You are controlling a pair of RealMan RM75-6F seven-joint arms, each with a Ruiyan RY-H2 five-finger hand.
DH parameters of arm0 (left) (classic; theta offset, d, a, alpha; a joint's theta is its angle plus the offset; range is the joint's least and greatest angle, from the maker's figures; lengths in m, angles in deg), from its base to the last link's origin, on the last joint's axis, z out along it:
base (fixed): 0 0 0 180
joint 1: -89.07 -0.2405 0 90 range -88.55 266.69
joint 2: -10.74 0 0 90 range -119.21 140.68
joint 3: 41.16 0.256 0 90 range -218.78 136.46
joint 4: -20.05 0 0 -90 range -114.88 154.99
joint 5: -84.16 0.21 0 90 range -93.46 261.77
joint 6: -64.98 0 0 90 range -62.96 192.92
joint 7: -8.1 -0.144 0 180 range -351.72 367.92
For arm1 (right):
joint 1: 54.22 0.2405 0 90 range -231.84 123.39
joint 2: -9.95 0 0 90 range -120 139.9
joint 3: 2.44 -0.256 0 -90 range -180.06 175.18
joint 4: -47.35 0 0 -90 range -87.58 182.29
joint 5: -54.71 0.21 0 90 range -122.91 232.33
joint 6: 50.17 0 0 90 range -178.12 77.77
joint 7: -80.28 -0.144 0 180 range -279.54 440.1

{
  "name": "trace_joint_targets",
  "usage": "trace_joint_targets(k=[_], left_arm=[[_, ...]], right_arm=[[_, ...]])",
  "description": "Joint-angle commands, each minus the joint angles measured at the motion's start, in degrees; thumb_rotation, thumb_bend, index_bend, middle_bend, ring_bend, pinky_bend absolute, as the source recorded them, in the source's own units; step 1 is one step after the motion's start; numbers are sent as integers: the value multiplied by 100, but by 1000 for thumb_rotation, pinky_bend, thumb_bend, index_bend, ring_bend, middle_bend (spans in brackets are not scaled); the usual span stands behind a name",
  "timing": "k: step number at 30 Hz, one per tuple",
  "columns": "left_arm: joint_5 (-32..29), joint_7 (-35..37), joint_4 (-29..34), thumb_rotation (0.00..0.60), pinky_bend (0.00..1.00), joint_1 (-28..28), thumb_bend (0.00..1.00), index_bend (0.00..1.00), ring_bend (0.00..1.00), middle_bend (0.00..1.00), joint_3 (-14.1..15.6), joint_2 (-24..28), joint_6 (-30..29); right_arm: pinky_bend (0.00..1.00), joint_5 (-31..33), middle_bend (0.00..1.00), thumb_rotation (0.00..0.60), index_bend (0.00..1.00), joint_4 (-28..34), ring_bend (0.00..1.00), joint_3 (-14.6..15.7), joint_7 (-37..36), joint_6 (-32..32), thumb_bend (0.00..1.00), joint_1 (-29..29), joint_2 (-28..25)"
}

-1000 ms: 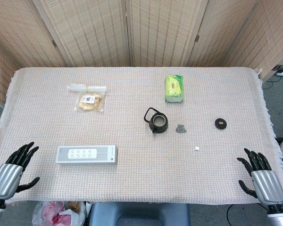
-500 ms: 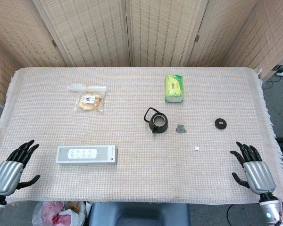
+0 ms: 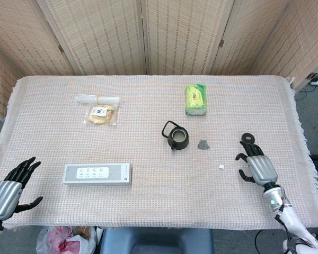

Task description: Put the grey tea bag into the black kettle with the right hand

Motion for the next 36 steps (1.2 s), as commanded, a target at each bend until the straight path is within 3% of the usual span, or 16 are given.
trace_joint_targets(k=[1, 19, 36], left_arm=[[46, 58, -9, 600, 184, 6, 269, 0, 0, 0, 22, 23, -8], [340, 493, -130, 600, 184, 8, 268, 0, 0, 0, 156, 132, -145], [389, 758, -249, 600, 184, 23, 269, 0, 0, 0, 218, 178, -166]], right_arm=[[0, 299, 0, 600, 382, -54, 0, -47, 204, 252, 355, 152, 144], [0, 963, 0, 600, 382, -368, 0, 16, 1058, 159, 355, 330, 1007], [0, 1307, 6, 600, 392, -491, 0, -27, 1333, 190, 354, 517, 1298]])
